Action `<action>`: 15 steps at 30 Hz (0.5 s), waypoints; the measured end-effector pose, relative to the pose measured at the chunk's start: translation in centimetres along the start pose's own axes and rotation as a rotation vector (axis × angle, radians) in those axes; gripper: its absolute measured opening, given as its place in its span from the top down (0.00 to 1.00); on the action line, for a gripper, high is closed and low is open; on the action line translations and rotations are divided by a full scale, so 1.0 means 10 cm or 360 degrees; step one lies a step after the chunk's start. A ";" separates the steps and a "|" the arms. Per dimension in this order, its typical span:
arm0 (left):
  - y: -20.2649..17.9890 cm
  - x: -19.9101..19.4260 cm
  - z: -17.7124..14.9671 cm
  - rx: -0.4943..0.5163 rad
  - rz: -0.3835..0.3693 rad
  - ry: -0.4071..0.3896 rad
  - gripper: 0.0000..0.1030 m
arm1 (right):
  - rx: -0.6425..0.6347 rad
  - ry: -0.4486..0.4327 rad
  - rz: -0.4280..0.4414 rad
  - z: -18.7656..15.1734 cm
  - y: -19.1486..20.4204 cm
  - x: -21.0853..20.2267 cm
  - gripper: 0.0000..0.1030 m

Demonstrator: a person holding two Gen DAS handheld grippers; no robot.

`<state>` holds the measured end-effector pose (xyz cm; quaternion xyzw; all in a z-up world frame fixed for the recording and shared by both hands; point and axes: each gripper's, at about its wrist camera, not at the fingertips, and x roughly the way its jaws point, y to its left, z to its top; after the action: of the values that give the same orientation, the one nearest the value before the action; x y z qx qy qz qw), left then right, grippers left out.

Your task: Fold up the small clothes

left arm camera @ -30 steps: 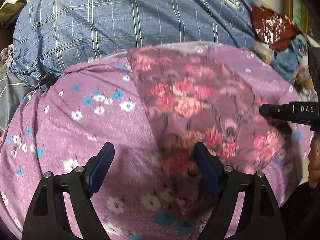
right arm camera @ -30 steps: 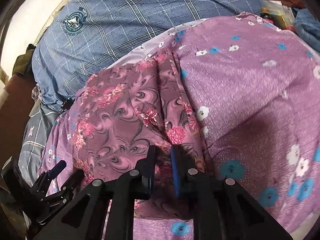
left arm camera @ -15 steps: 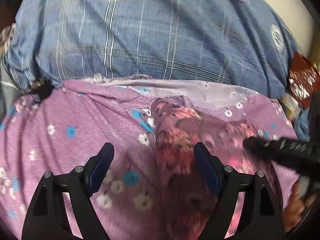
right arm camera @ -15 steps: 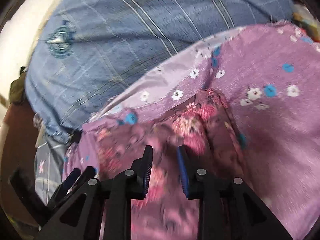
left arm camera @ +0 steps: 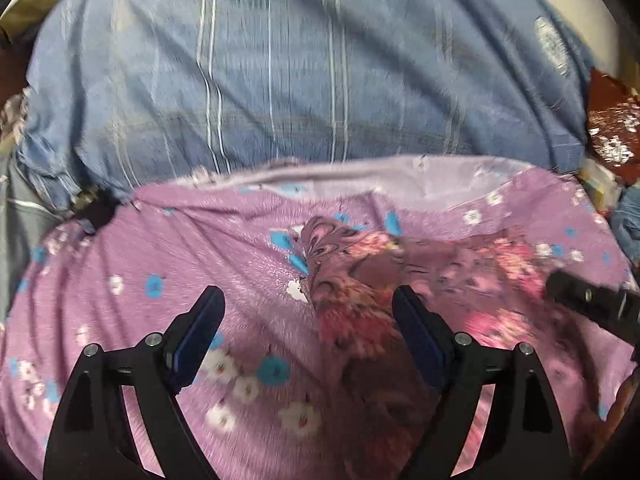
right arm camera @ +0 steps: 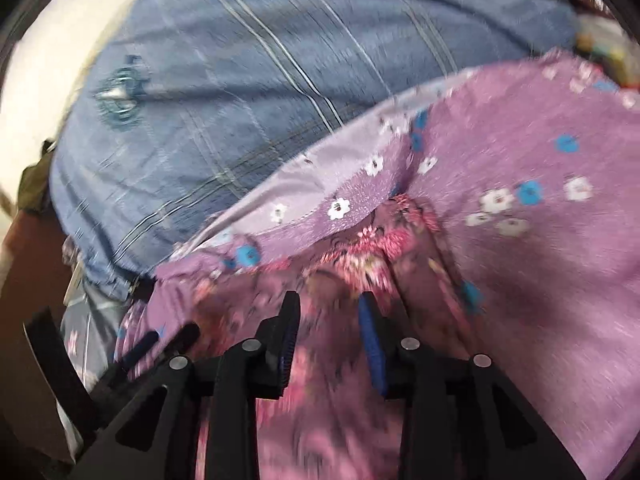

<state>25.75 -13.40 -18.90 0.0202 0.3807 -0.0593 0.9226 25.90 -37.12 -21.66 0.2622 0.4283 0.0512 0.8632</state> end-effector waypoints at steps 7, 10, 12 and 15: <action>-0.10 -0.61 -0.38 0.0132 0.0015 -0.0110 0.15 | -0.0148 -0.0108 -0.0085 -0.61 -0.01 -0.81 0.57; -0.13 -0.74 -0.54 0.0115 -0.0020 -0.0054 0.15 | -0.0137 -0.0073 -0.0179 -0.87 -0.12 -0.88 0.55; -0.16 -0.84 -0.68 0.0109 -0.0010 -0.0035 0.15 | -0.0067 0.0022 -0.0256 -0.99 -0.27 -0.78 0.57; -0.19 -0.85 -0.88 0.0126 0.0012 0.0045 0.15 | -0.0008 0.0033 -0.0248 -1.05 -0.41 -0.69 0.57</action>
<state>13.35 -13.80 -19.17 0.0590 0.3911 -0.0705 0.9157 12.93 -38.46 -24.00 0.2253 0.4562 -0.0123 0.8608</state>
